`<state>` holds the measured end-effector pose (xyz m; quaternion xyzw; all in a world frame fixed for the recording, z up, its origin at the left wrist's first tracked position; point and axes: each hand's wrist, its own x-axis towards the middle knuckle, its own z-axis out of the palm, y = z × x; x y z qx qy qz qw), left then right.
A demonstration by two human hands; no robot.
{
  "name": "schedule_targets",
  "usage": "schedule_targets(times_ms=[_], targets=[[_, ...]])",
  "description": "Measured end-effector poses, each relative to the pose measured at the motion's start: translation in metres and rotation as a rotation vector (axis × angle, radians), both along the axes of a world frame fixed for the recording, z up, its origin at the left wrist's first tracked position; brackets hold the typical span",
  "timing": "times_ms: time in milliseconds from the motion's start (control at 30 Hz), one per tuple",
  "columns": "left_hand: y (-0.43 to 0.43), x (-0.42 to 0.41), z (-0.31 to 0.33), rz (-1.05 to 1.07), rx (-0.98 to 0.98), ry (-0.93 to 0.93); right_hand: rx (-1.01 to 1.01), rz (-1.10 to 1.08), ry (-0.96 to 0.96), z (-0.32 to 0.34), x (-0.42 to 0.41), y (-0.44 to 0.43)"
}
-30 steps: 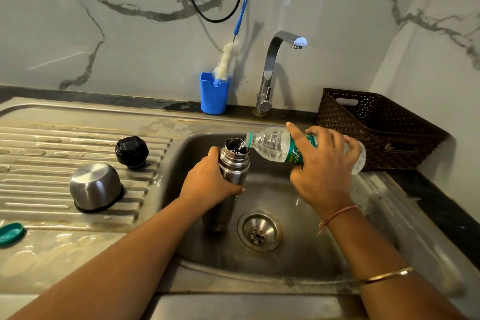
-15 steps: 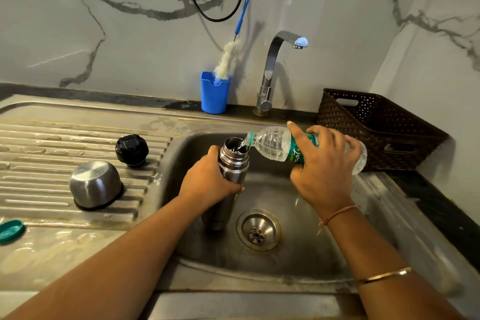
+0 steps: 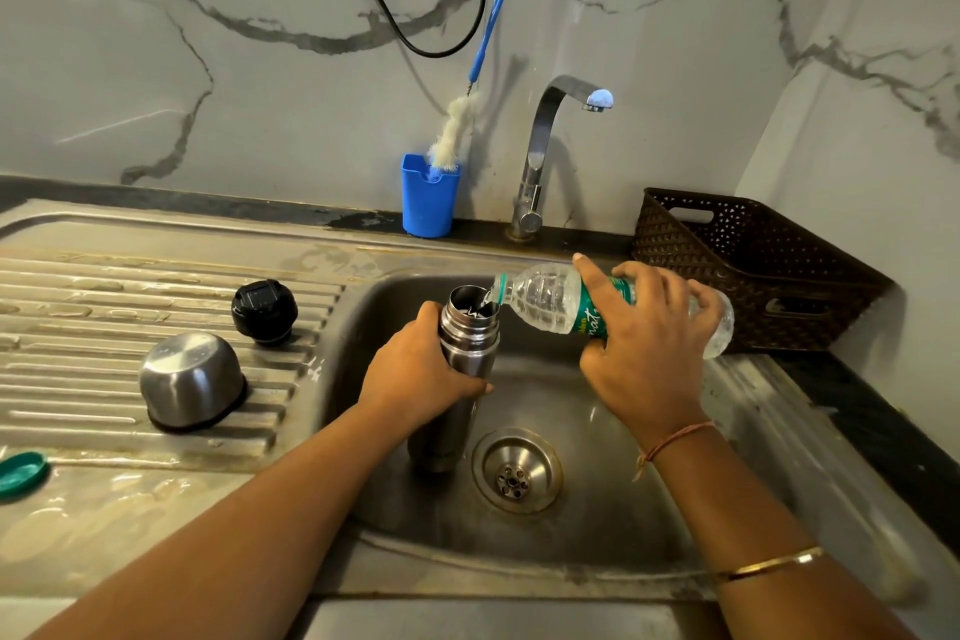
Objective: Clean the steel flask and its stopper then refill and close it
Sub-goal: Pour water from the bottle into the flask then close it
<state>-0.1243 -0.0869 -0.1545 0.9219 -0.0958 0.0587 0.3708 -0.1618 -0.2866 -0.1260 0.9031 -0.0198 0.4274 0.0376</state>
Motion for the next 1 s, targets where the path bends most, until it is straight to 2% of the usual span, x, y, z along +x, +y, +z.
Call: schedule_targets(times_ms=[1000], targets=[[-0.0016,0.0022,-0.0018,-0.003,0.012,0.0,0.001,-0.007,0.016,0.0006,-0.0004,0.0016]])
